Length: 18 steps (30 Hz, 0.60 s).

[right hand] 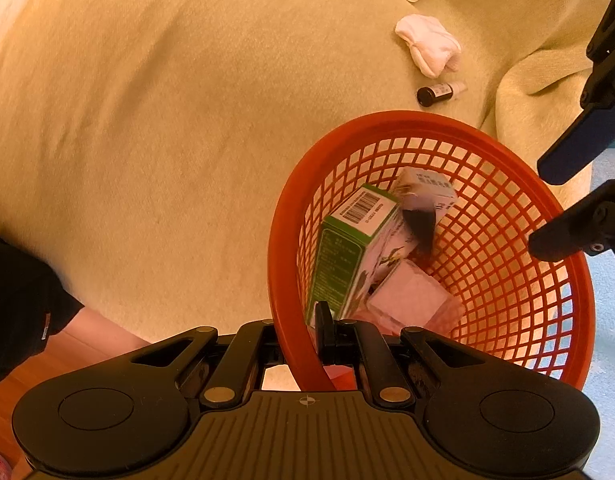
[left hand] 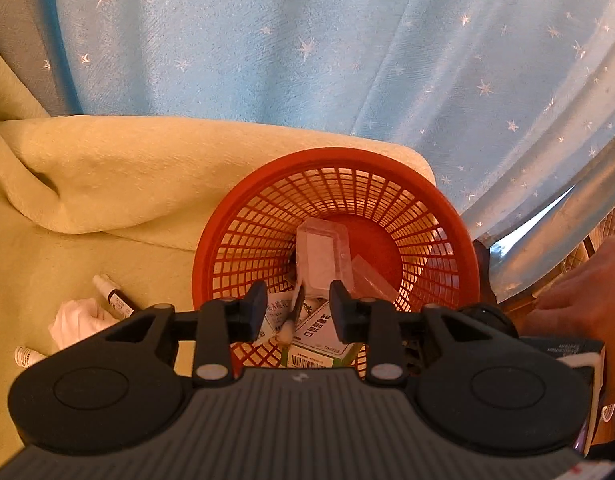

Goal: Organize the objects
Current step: 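Carry the black lighter over the wastebasket and open the left tool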

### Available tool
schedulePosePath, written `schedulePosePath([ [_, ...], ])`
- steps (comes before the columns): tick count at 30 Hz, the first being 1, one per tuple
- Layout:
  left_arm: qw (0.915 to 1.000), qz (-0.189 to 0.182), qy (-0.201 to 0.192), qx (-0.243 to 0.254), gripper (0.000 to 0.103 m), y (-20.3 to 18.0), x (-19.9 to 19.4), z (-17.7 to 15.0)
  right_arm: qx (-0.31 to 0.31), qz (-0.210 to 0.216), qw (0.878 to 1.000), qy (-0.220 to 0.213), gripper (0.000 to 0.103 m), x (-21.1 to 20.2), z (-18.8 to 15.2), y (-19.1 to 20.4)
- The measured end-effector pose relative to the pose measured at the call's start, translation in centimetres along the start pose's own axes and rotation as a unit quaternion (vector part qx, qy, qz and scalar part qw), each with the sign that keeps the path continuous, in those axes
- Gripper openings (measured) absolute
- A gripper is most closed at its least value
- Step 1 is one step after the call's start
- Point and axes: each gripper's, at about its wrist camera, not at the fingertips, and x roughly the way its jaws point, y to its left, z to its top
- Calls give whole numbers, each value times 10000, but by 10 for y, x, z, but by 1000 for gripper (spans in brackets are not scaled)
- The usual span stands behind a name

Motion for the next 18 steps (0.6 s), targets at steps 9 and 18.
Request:
schedulePosePath([
  [9,9985,396,105,-357,28,31,-12,-22,2,0,10000,-3,3,0,-1,1],
  [18,9919,1058,275,-649,31,72,-19,-50,-28,-3,10000,6,3,0,0,1],
])
